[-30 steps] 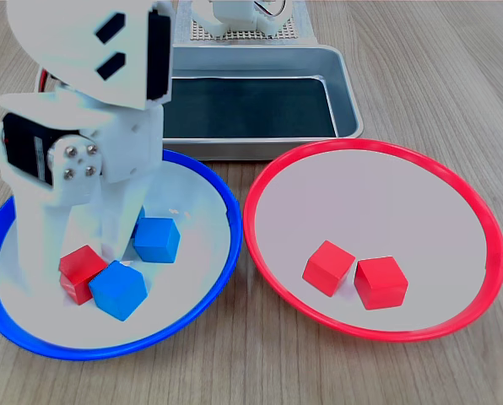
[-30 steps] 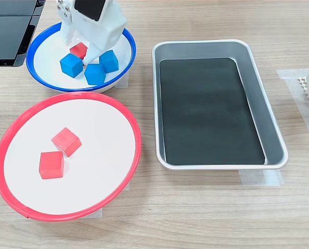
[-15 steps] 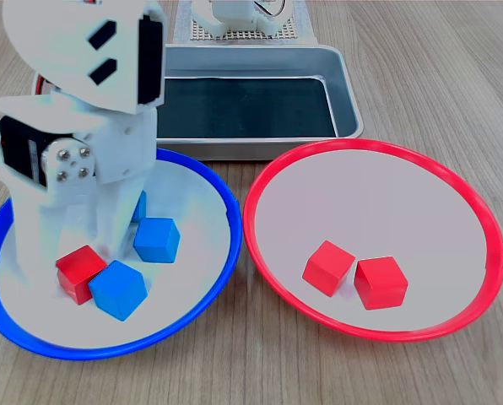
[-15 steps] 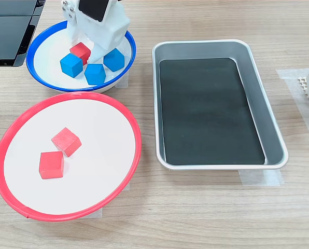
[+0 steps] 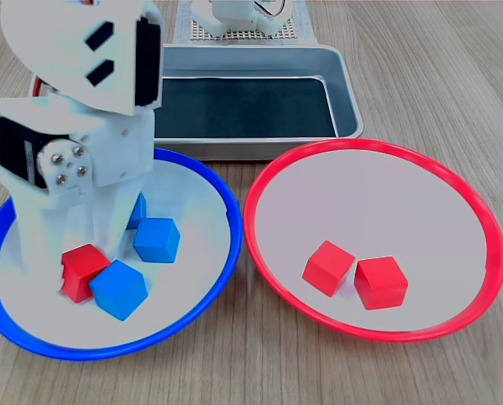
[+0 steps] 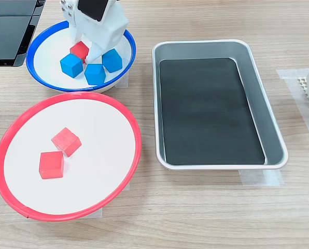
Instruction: Relocate any red block in the blue dish to the red dish, correcting any misplacement.
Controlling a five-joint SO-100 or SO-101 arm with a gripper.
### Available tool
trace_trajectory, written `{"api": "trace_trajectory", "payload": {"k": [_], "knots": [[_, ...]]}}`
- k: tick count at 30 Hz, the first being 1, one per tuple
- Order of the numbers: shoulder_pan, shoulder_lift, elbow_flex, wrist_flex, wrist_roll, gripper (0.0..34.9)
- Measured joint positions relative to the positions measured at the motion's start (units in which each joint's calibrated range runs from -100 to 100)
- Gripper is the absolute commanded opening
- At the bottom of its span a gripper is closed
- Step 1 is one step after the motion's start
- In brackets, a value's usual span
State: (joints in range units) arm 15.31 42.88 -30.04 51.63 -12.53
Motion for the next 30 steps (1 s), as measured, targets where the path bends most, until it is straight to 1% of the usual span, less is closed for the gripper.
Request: {"api": "trace_trajectory", "payload": {"k": [8,18,25,28,30], "knots": [[-0.53,-1.79,1.63,-0.9,1.03,0.4],[-5.04,-11.76,3.45,-0.98,3.96,0.4],[-11.5,-18.33,10.62,-0.98,6.3,0.4],[-16.37,-20.97,15.06,-1.22,7.37,0.4],[-18.67,-21.99,17.51,-1.71,7.91,0.4]]}}
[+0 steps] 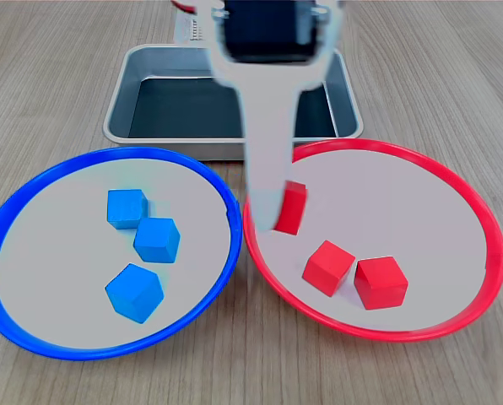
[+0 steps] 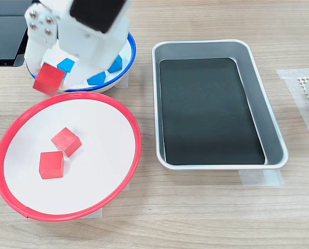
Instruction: Relocate any red block in the blue dish to the red dish, correcting any misplacement.
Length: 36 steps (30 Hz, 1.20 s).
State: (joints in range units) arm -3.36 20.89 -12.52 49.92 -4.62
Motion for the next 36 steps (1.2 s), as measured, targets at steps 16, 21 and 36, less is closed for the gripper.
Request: {"api": "trace_trajectory", "payload": {"k": [16,21,36], "knots": [[-10.8,-2.22,14.07,-6.69,2.78,0.4],[-11.33,0.0,14.07,-7.99,3.42,0.4],[-9.82,5.2,12.16,-8.56,4.3,7.2]]}}
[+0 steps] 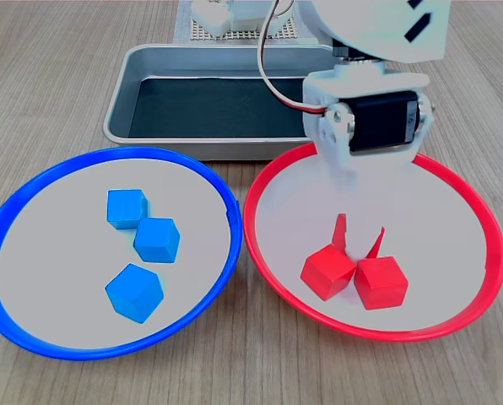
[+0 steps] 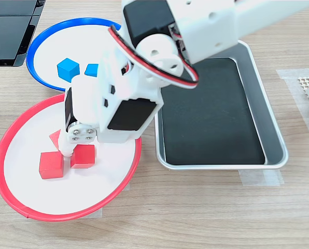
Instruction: Relocate any red block in the blue dish to the red dish, correcting any misplacement.
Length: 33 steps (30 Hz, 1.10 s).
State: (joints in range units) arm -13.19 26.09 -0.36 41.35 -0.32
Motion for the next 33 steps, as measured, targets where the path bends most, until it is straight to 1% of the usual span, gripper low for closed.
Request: {"api": "trace_trajectory", "payload": {"k": [4,6,14,19,21,24,25,28,31,33], "knots": [[0.44,0.09,-0.36,0.33,0.2,10.6],[0.71,0.09,-0.64,1.06,0.2,11.4],[0.62,0.09,-2.45,4.81,0.2,11.7],[0.62,-3.58,-2.45,6.28,0.63,11.7],[0.88,-6.39,-2.45,6.53,1.22,10.4],[1.77,-11.17,-1.45,5.55,1.32,6.7],[2.3,-13.38,-0.09,4.32,1.42,5.9],[3.89,-19.69,5.63,-0.49,1.66,3.0],[6.11,-27.96,14.61,-7.26,1.76,0.4],[7.61,-33.93,22.14,-11.99,1.76,0.4]]}}
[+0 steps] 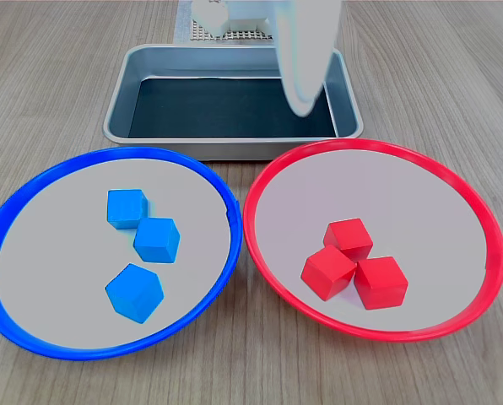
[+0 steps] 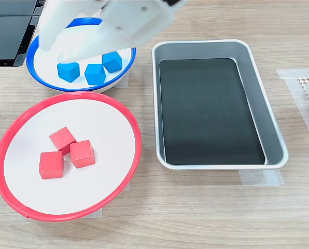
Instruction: Relocate any red block in the blue dish to the red dish, correcting any misplacement.
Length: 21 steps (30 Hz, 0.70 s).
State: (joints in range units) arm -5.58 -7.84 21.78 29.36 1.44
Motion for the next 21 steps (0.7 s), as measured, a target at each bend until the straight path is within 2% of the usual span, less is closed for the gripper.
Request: {"api": "trace_trajectory", "payload": {"k": [5,10,16,21], "knots": [[3.98,-17.82,22.23,-8.89,-0.05,0.4],[4.96,-32.65,37.39,-9.62,-1.42,0.4],[5.04,-51.92,52.0,-3.26,-3.17,0.4],[5.75,-68.88,62.16,6.12,-3.57,0.4]]}}
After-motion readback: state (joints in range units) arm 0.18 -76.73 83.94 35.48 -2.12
